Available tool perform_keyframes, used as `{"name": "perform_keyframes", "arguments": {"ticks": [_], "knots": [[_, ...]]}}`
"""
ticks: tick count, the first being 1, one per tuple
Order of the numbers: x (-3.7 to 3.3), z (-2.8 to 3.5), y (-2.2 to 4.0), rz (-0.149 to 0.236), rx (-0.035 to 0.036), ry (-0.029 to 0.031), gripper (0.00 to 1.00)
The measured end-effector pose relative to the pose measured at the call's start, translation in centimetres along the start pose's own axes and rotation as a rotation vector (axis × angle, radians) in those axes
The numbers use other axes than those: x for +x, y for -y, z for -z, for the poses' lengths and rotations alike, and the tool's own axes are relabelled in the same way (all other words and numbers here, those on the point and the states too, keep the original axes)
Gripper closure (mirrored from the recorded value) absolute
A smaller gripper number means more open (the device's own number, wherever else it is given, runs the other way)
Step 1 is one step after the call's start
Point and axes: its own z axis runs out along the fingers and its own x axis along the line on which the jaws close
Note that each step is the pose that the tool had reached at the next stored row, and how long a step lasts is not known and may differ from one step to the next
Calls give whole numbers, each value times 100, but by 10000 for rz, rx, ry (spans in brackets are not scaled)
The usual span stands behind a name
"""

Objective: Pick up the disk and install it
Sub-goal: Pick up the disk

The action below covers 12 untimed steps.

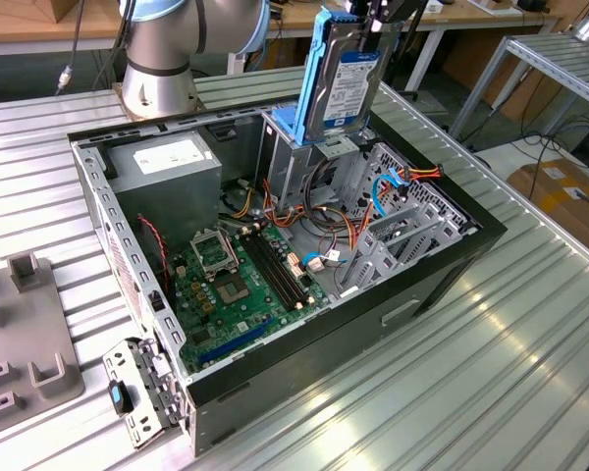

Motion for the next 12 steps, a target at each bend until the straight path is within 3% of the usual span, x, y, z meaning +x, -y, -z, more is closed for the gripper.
{"name": "perform_keyframes", "arguments": {"ticks": [4,12], "knots": [[58,-4,2,-1,0,0,65],[61,-4,2,-1,0,0,65]]}}
